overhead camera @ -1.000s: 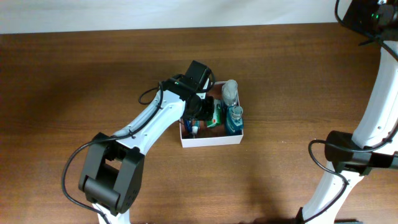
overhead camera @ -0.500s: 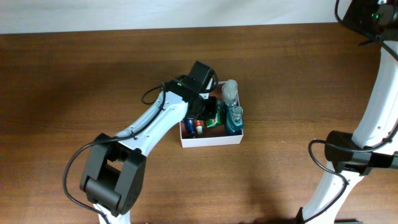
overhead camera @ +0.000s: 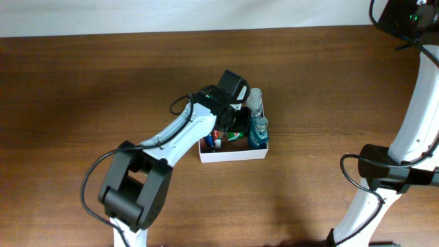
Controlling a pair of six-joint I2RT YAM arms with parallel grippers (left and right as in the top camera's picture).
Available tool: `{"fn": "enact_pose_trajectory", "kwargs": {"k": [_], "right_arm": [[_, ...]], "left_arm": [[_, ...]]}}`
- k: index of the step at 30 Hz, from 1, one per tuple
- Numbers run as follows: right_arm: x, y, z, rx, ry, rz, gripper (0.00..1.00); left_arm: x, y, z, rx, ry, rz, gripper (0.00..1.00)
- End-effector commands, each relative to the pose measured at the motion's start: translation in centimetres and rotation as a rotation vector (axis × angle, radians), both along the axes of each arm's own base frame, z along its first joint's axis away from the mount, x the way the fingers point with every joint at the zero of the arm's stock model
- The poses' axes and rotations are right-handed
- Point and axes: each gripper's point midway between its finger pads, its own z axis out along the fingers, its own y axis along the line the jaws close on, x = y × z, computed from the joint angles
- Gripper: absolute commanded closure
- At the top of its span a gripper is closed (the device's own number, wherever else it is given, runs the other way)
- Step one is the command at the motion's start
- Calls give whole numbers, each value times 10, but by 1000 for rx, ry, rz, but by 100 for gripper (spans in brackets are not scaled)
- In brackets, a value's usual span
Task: Pack container
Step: 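Lower the toothpaste tube into the box beside the soap bar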
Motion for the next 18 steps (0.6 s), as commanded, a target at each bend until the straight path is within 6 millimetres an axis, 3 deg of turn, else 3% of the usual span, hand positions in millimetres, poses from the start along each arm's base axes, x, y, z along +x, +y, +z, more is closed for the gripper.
{"fn": "enact_pose_trajectory", "kwargs": {"k": [1, 18], "right_arm": [[-3, -2, 6, -9, -13, -9, 2], [-3, -2, 6, -9, -14, -9, 2]], "left_arm": [[0, -10, -3, -37, 14, -39, 100], [14, 23, -15, 144, -54, 34, 100]]}}
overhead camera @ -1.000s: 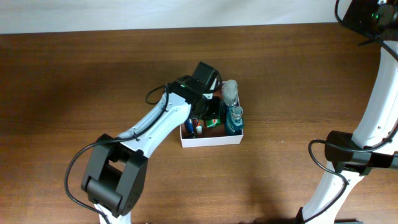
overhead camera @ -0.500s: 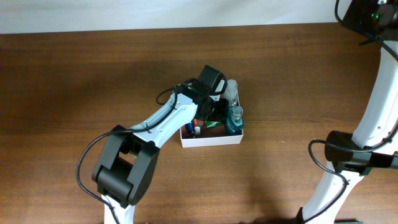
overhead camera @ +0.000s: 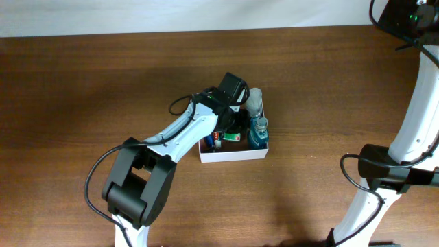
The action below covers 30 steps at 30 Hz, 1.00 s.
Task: Pack container
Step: 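Lower the toothpaste tube into the box beside the soap bar, then open the left gripper and raise it out of the box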
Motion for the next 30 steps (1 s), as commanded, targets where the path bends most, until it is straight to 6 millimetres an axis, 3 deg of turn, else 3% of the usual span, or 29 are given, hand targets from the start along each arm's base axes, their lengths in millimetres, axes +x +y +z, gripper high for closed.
{"fn": "enact_pose_trajectory", "kwargs": {"k": [1, 10, 12, 16, 23, 27, 28, 30], "right_arm": [[-3, -2, 6, -9, -14, -9, 2], [-3, -2, 6, -9, -14, -9, 2], [-3, -2, 6, -9, -14, -9, 2], [-3, -2, 6, -9, -14, -9, 2], [-3, -2, 6, -9, -13, -9, 2], [-3, -2, 6, -9, -14, -9, 2], [-3, -2, 6, -9, -14, -9, 2], [-3, -2, 6, -9, -14, -9, 2]], "left_arm": [[9, 9, -1, 56, -35, 14, 100], [8, 10, 7, 53, -45, 15, 100], [8, 10, 18, 43, -62, 16, 99], [12, 15, 60, 26, -152, 20, 98], [20, 68, 141, 164, -386, 163, 90], [18, 110, 170, 273, -462, 260, 84], [17, 119, 173, 294, -465, 279, 80], [18, 141, 176, 327, -455, 320, 64]]}}
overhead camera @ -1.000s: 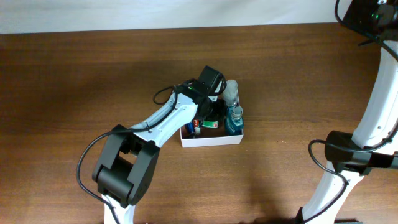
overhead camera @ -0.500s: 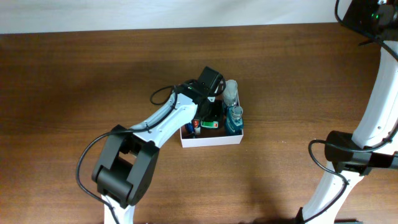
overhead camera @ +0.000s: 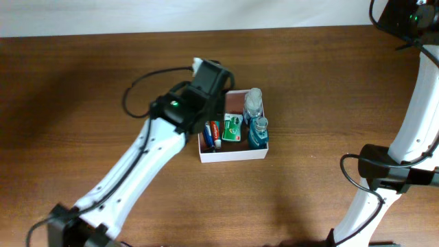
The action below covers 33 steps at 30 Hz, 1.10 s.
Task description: Pack container
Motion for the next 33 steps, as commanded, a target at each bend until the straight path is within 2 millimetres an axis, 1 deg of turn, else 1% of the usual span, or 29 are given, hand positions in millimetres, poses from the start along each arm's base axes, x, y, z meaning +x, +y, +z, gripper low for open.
{"fn": "enact_pose_trajectory", "kwargs": {"k": [1, 2, 3, 4, 5, 6, 7, 8, 9, 10, 11, 13, 15, 33], "right_arm": [[-3, -2, 6, -9, -14, -9, 2], [-3, -2, 6, -9, -14, -9, 2], [-3, -2, 6, -9, -14, -9, 2], [-3, -2, 6, -9, -14, -9, 2], [-3, -2, 6, -9, -14, -9, 2], [-3, -2, 6, -9, -13, -9, 2], [-3, -2, 6, -9, -14, -9, 2], [-3, -2, 6, -9, -14, -9, 2], [-3, -2, 6, -9, -14, -9, 2], [-3, -2, 6, -9, -14, -9, 2], [-3, -2, 6, -9, -14, -9, 2], [-3, -2, 6, -9, -14, -9, 2], [-3, -2, 6, -9, -14, -9, 2], [-3, -2, 5, -9, -12, -8, 2]], "left_arm": [[11, 53, 12, 97, -43, 146, 50], [12, 64, 10, 104, -31, 168, 33], [13, 74, 8, 112, -18, 190, 24], [13, 86, 6, 120, -4, 216, 18], [14, 99, 5, 126, 8, 247, 14], [15, 109, 4, 128, 14, 269, 13], [17, 120, 4, 130, 19, 296, 7], [18, 130, 4, 131, 23, 321, 5], [20, 140, 4, 130, 25, 345, 1], [21, 155, 4, 130, 28, 384, 1], [22, 162, 4, 130, 29, 400, 1], [23, 171, 3, 124, 33, 420, 1], [23, 175, 3, 125, 33, 430, 1], [23, 174, 3, 125, 33, 429, 1]]}}
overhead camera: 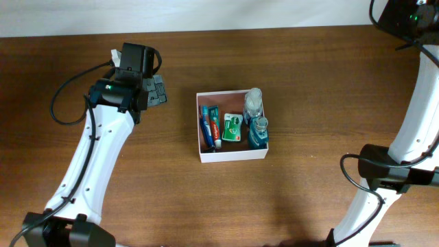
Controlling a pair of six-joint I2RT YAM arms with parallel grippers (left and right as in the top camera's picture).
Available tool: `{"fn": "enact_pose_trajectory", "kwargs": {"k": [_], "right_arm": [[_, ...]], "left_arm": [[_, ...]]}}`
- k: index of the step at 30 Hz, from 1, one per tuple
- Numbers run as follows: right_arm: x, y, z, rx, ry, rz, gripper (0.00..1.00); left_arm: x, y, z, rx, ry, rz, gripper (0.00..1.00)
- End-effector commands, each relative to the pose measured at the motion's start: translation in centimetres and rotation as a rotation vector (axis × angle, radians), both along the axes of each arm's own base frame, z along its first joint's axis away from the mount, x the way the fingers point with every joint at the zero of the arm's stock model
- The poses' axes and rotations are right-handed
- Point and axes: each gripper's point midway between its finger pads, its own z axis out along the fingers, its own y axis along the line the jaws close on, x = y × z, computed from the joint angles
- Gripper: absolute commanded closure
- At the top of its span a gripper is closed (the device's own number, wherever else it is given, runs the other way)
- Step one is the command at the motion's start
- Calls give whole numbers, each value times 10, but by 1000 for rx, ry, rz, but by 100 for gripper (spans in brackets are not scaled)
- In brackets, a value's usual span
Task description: Pack container
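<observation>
The white open box [233, 157] sits in the middle of the table. Inside it, from left to right, lie toothpaste tubes [209, 127] and a green packet [232, 127]. A clear bottle [253, 103] and a blue bottle [258, 130] stand along its right wall. My left gripper [159, 90] hovers over bare wood to the left of the box, clear of it. Its fingers are apart and nothing is between them. Of the right arm [411, 130] only the links at the right edge show. Its gripper is out of view.
The brown wooden table [309, 75] stretches all around the box. The left arm's black cable [68, 103] loops out to the left of the wrist. The right arm's base [387, 177] stands at the lower right.
My left gripper has moved from the box's upper left corner to the left, well clear of the box. All of the box's contents now show. The right arm has not moved.
At first my left gripper was down inside the box, covering its middle, and it stayed there at the second moment. Then it was at the box's upper left corner, with the green packet and tubes showing inside. Now it hovers left of the box with nothing in it.
</observation>
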Motion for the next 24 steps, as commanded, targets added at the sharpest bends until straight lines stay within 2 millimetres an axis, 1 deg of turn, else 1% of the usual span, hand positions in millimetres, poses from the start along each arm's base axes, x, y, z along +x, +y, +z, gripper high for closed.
{"fn": "enact_pose_trajectory", "kwargs": {"k": [1, 3, 5, 6, 7, 8, 9, 12, 14, 16, 18, 19, 22, 24], "right_arm": [[-4, -1, 8, -10, -18, -8, 2], [-11, 0, 21, -16, -45, -7, 2], [-23, 6, 40, -25, -89, -2, 2], [-33, 12, 57, -33, -127, 7, 2], [-40, 17, 68, -37, -153, 15, 2], [-61, 33, 98, -49, -226, 42, 2], [-74, 43, 114, -54, -268, 63, 2], [-112, 74, 150, -58, -369, 134, 2], [-141, 100, 169, -50, -424, 206, 1], [-171, 124, 177, -33, -454, 291, 2], [-195, 142, 174, -16, -454, 365, 2], [-206, 148, 170, -9, -449, 395, 2], [-227, 157, 156, 17, -461, 454, 2], [-237, 163, 146, 44, -493, 496, 2]], "left_arm": [[0, 2, 5, 5, -10, 4, 1], [0, 2, 5, 5, -10, 4, 1], [0, 2, 5, 5, -10, 4, 1], [0, 2, 5, 5, -10, 4, 1], [0, 2, 5, 5, -10, 4, 1], [0, 2, 5, 5, -10, 4, 1], [0, 2, 5, 5, -10, 4, 1], [0, 2, 5, 5, -10, 4, 1], [0, 2, 5, 5, -10, 4, 1], [0, 2, 5, 5, -10, 4, 1], [0, 2, 5, 5, -10, 4, 1], [-1, 2, 4, 5, -10, 4, 1], [0, 2, 5, 5, -10, 3, 1], [0, 2, 5, 5, -10, 3, 1]]}}
